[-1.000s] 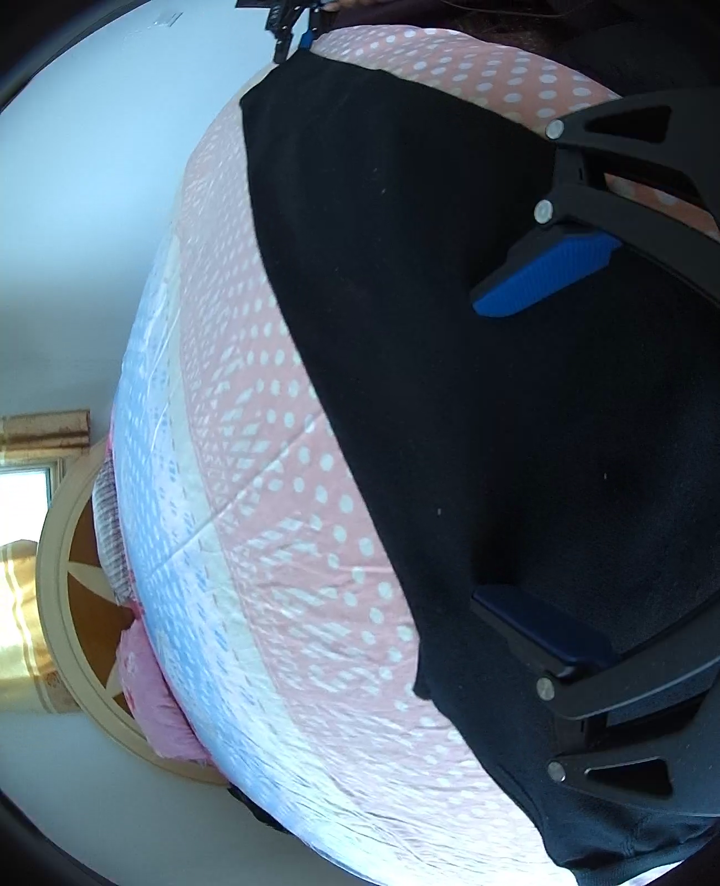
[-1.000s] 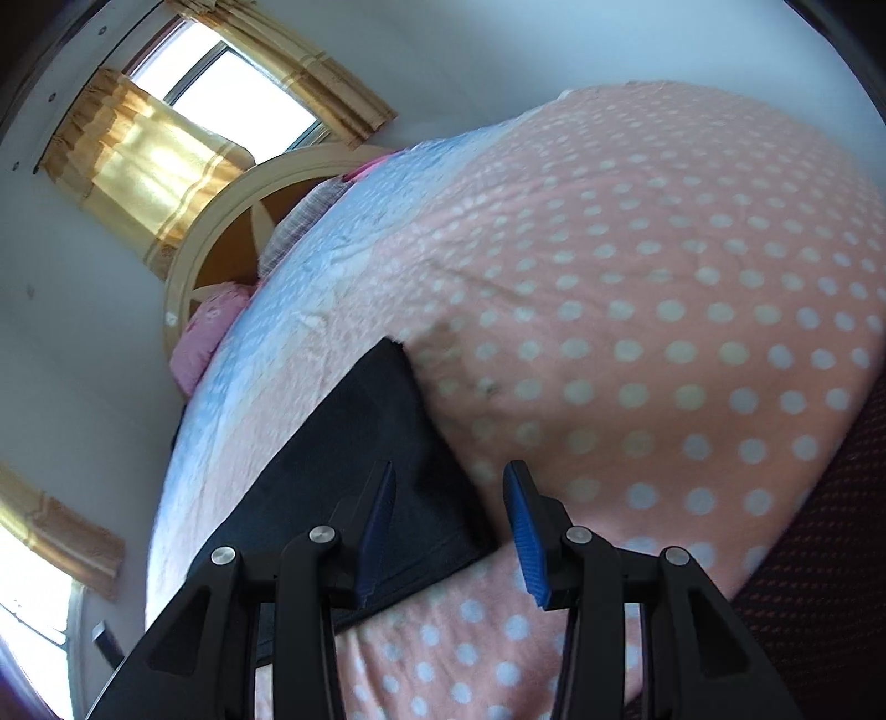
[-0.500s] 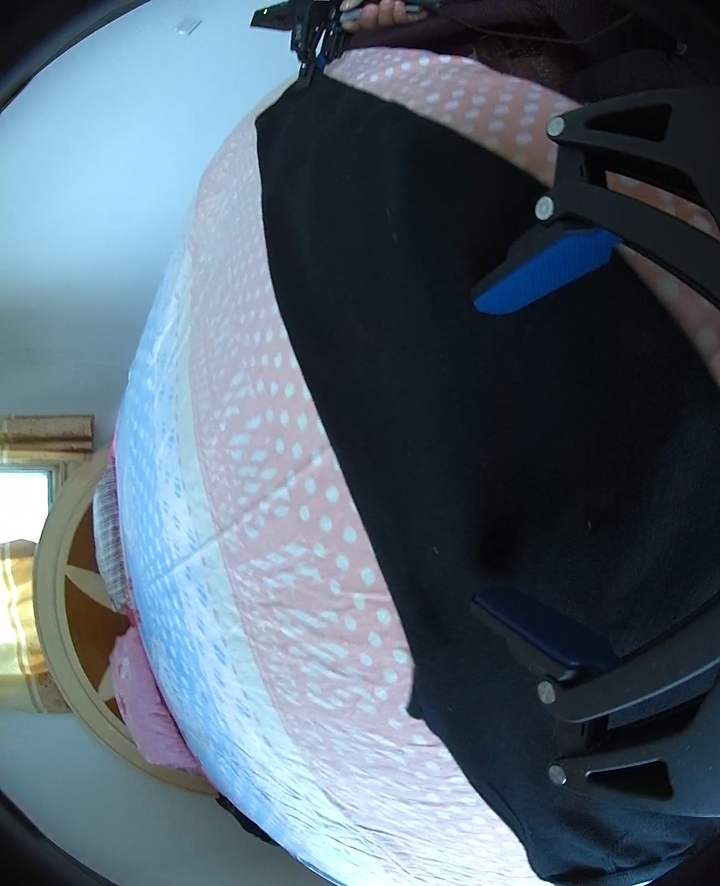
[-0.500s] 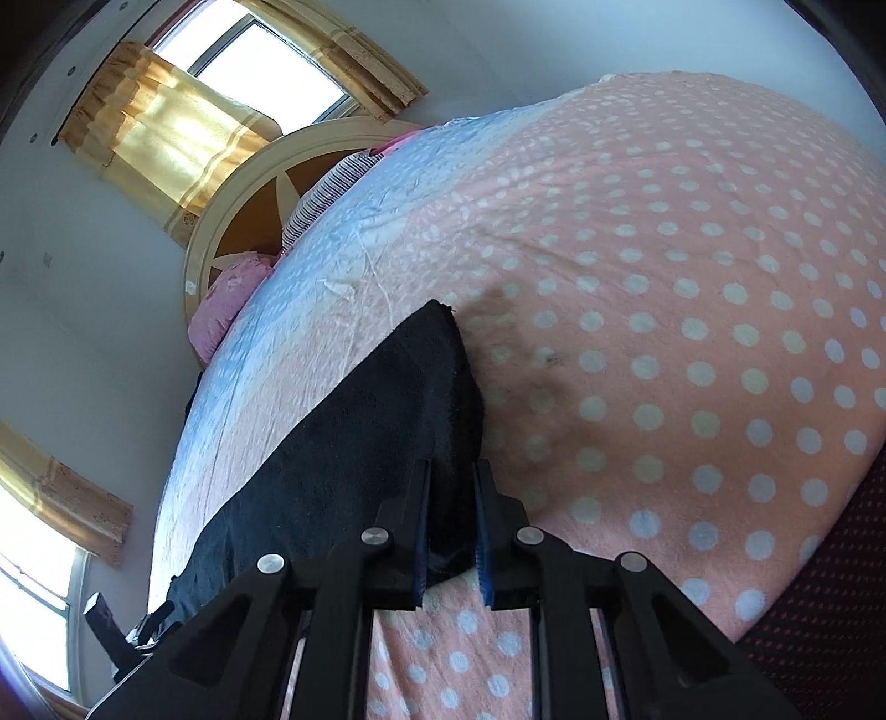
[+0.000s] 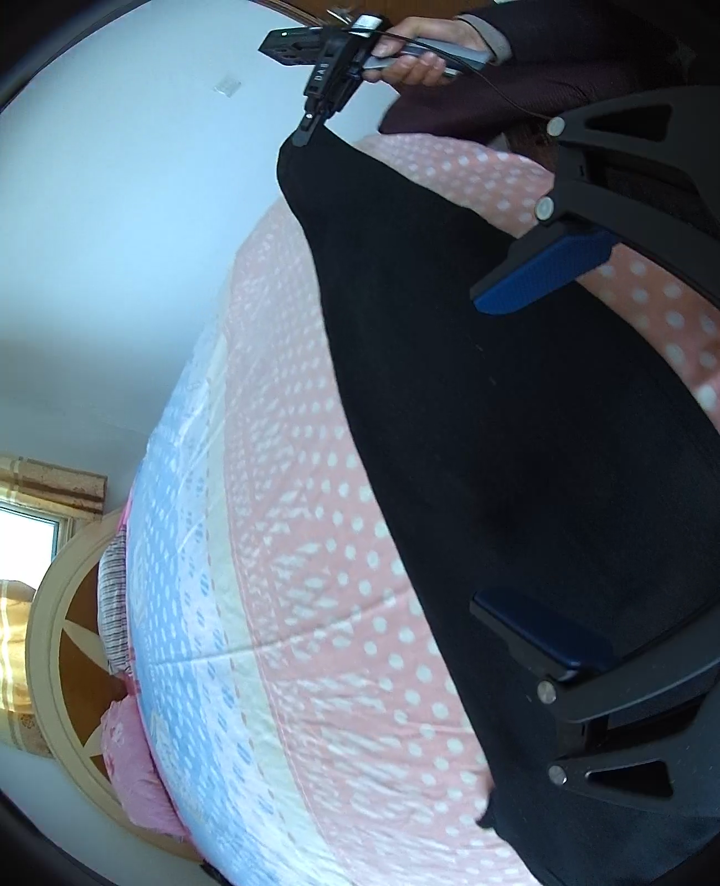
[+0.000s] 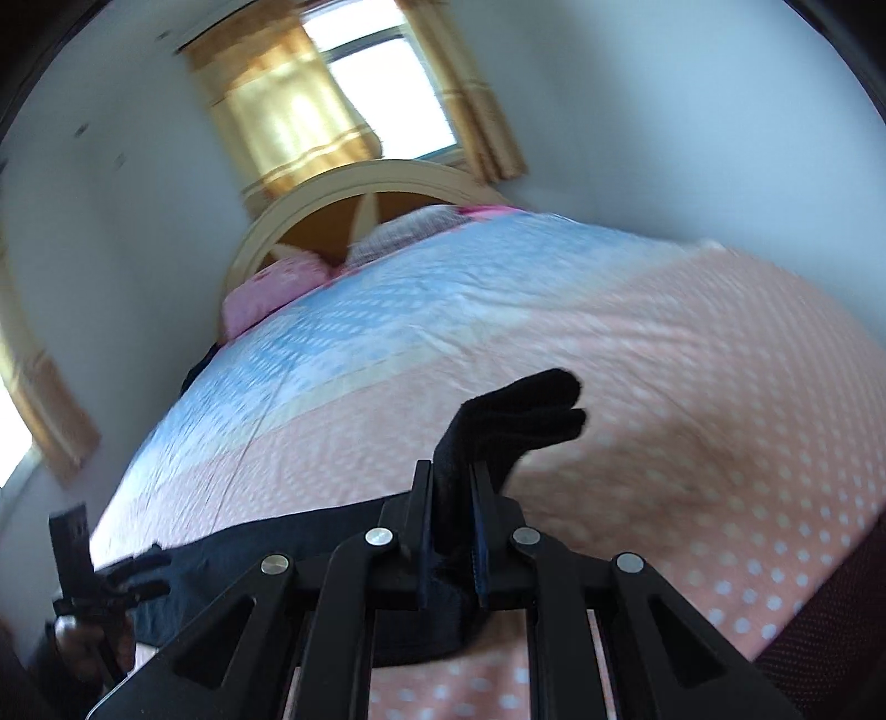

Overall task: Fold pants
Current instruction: 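Grasp the black pants' end with the right gripper and lift it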

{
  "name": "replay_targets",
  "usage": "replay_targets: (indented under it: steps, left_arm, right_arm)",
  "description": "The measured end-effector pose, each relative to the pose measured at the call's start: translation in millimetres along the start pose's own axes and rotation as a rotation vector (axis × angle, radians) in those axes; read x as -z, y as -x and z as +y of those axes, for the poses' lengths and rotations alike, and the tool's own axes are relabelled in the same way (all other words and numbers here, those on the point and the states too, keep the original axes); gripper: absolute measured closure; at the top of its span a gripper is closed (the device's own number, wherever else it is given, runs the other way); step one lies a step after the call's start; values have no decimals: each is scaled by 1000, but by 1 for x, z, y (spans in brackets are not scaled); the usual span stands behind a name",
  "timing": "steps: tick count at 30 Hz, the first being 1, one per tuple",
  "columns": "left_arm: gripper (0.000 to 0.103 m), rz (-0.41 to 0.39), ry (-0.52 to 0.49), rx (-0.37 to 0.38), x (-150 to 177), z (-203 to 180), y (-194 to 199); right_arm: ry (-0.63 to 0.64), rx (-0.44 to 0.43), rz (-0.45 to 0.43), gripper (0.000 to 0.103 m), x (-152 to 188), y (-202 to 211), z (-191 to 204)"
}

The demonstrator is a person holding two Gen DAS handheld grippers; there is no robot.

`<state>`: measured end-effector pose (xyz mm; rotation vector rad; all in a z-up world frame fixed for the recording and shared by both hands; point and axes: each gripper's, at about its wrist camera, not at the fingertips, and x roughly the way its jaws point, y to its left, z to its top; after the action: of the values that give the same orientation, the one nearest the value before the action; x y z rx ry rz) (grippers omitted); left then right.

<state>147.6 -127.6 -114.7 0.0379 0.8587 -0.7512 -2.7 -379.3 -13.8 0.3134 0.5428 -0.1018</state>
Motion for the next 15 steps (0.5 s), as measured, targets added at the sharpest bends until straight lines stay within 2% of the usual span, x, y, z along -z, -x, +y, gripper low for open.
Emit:
replay_targets:
  steps: [4, 7, 10, 13, 15]
  left_arm:
    - [2, -7, 63, 75, -11, 0, -9]
    - [2, -14, 100, 106, -13, 1, -12]
    - [2, -10, 109, 136, -12, 0, -15]
    - [2, 5, 92, 157, -12, -7, -18]
    - [2, 16, 80, 174, -14, -14, -23]
  right_arm:
    - [219, -26, 68, 91, 16, -23, 72]
    - [317, -66, 153, 91, 42, -48, 108]
    - [370, -75, 238, 91, 72, -72, 122]
    - [385, -75, 327, 89, 91, -91, 117]
    - [408, -94, 309, 87, 91, -87, 114]
